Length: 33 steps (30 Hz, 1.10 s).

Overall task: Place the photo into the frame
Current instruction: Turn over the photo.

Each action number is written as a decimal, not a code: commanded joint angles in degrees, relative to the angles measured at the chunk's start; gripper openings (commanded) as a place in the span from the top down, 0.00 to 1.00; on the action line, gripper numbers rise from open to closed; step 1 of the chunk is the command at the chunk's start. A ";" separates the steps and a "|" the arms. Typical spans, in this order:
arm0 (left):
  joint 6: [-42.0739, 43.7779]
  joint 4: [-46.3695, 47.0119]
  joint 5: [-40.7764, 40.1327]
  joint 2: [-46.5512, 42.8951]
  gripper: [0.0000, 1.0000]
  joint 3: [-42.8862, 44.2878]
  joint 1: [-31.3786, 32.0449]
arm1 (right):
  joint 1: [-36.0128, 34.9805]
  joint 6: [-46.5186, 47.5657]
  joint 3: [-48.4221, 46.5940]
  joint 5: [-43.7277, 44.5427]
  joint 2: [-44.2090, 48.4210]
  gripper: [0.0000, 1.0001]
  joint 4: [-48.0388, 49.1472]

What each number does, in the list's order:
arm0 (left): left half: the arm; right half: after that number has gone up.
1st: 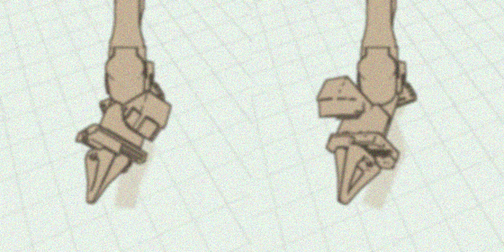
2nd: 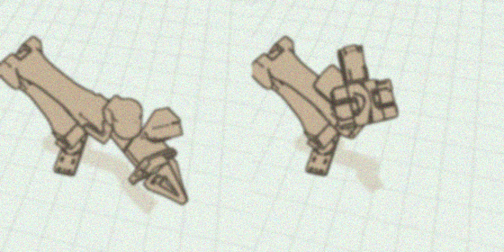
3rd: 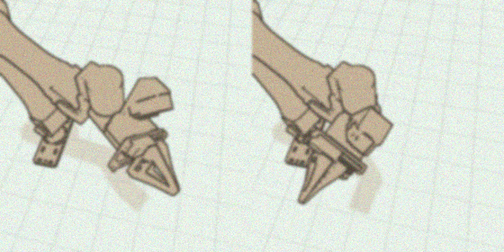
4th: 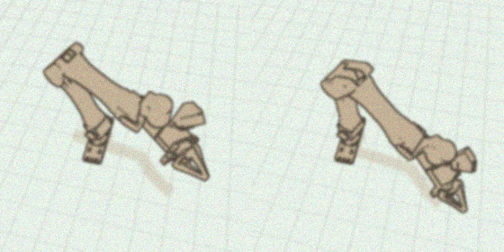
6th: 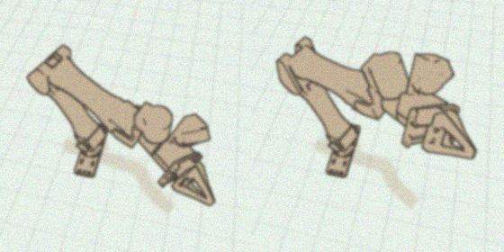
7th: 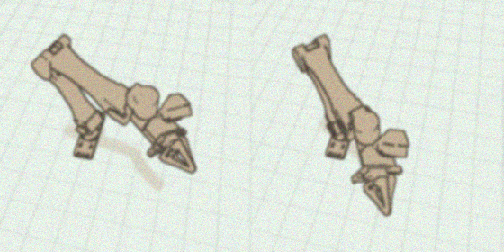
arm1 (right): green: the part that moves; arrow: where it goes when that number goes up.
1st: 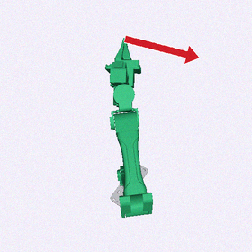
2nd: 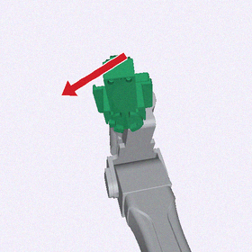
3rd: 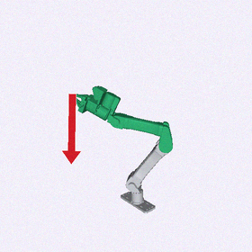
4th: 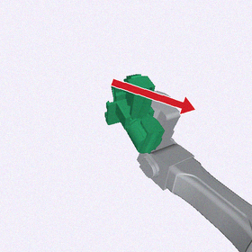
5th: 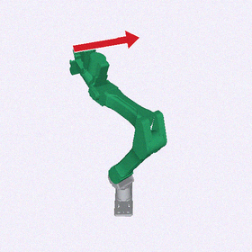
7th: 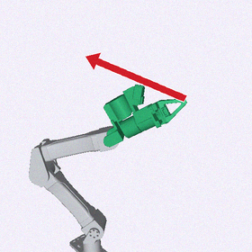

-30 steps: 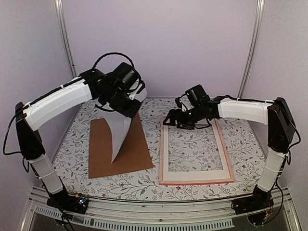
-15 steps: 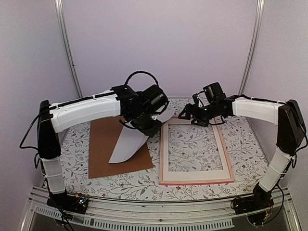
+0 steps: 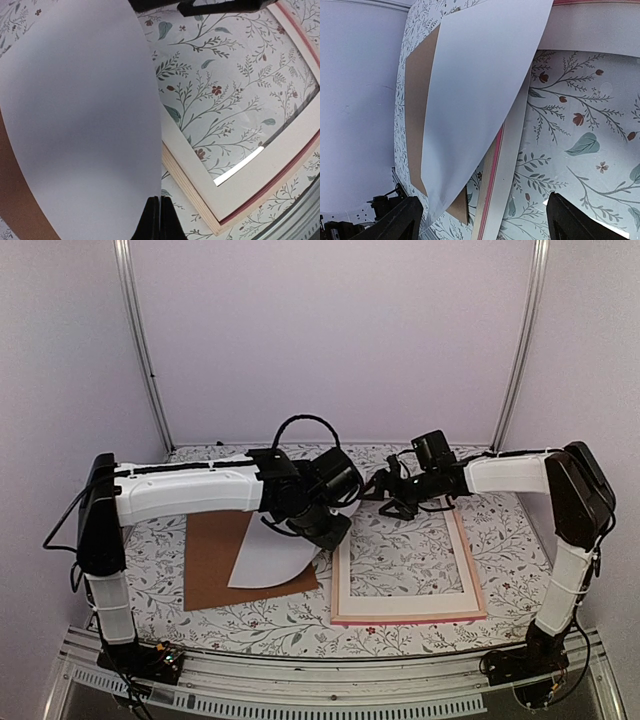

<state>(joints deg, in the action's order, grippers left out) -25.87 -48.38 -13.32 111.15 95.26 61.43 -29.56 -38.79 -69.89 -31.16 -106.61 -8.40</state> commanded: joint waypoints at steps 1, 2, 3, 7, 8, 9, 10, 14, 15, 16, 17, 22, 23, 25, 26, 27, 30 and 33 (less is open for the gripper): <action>-1.85 3.24 0.29 1.67 1.00 -1.10 1.77 | -0.29 -2.46 -0.12 -4.09 -3.02 0.11 4.51; -2.02 3.37 0.27 2.02 1.00 -1.25 2.09 | -0.46 -2.46 -0.50 -4.09 -3.96 0.12 4.27; -2.17 3.52 -0.09 2.43 1.00 -1.37 2.39 | -0.60 -2.37 -0.86 -4.21 -4.55 0.12 4.14; -2.60 3.73 -0.70 3.72 1.00 -1.49 3.22 | -1.26 -2.50 -1.12 -5.13 -7.17 0.19 5.09; -2.63 3.81 -0.88 4.11 1.00 -1.48 3.41 | -1.45 -2.60 -1.09 -5.36 -7.53 0.22 5.37; -2.68 3.84 -0.98 4.47 1.00 -1.42 3.61 | -1.54 -2.65 -1.05 -5.40 -7.92 0.25 5.50; -2.69 3.82 -1.08 4.84 1.00 -1.33 3.68 | -1.55 -2.63 -1.06 -5.54 -8.18 0.29 5.52; -2.78 4.15 -1.42 5.77 0.99 -1.29 4.12 | -1.64 -2.52 -0.87 -6.75 -9.41 0.47 6.72; -2.74 4.25 -1.36 6.11 0.99 -1.23 4.22 | -1.64 -2.57 -0.79 -7.13 -9.67 0.52 7.13; -2.77 4.33 -1.43 6.33 0.99 -1.16 4.29 | -1.72 -2.74 -0.78 -7.31 -9.99 0.55 7.56; -2.73 4.35 -1.52 6.59 0.99 -1.06 4.44 | -1.77 -2.77 -0.78 -7.51 -10.29 0.56 7.75; -2.86 4.55 -1.97 6.95 0.99 -0.70 4.88 | -1.68 -3.39 -0.69 -8.02 -11.27 0.59 7.88; -2.87 4.65 -1.97 7.01 0.99 -0.62 4.92 | -1.72 -3.61 -0.69 -8.26 -11.46 0.59 9.34; -2.79 4.72 -1.99 7.21 0.98 -0.40 5.10 | -1.75 -3.99 -0.78 -8.83 -11.96 0.62 10.20; -2.78 4.70 -1.97 7.34 0.98 -0.30 5.18 | -1.79 -4.09 -0.80 -9.03 -12.28 0.63 10.43; -2.78 4.70 -1.97 7.33 0.98 -0.26 5.28 | -1.73 -4.23 -0.80 -9.08 -12.45 0.65 10.66; -2.82 4.70 -2.34 7.26 0.98 -0.17 5.54 | -1.77 -4.67 -0.69 -9.34 -12.82 0.68 11.23; -2.80 4.98 -2.50 6.92 0.97 -0.32 5.65 | -1.76 -4.79 -0.69 -9.60 -13.10 0.74 11.71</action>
<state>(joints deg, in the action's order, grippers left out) -28.21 -44.62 -14.90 117.84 94.24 65.98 -31.09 -42.96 -69.91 -39.64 -118.74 0.99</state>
